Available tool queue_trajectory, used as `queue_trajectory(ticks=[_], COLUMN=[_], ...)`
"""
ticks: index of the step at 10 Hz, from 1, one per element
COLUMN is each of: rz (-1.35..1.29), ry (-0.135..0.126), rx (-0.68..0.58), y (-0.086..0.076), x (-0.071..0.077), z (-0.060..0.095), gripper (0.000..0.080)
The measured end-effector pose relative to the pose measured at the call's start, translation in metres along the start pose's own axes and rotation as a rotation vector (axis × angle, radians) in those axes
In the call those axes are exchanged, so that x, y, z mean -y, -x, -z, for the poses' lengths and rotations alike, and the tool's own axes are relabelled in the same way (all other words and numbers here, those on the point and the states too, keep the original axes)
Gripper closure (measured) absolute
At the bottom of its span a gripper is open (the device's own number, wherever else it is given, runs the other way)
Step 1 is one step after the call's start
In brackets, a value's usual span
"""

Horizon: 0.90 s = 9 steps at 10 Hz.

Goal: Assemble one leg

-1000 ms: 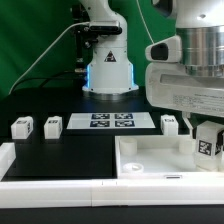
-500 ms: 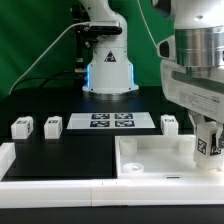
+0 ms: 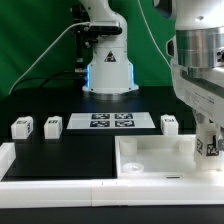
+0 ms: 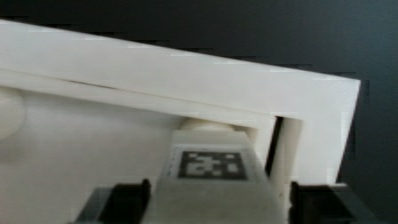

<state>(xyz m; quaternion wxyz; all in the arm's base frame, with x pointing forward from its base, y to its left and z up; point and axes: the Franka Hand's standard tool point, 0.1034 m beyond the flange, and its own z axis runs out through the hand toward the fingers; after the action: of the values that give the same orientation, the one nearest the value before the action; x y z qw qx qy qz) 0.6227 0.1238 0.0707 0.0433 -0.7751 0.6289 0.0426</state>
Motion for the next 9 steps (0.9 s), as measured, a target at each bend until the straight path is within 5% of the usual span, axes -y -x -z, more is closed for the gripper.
queue_trajectory(ticks=[1, 2, 9], rz=[0.055, 0.169, 1.020], ry=[0.000, 0.000, 0.013], rx=[0.000, 0.000, -0.008], y=[0.0002, 0.0000, -0.0059], x=[0.0000, -0.0001, -0.0016], z=[0.0000, 0.0000, -0.0017], gripper=[0.0250, 0.0181, 0.0150])
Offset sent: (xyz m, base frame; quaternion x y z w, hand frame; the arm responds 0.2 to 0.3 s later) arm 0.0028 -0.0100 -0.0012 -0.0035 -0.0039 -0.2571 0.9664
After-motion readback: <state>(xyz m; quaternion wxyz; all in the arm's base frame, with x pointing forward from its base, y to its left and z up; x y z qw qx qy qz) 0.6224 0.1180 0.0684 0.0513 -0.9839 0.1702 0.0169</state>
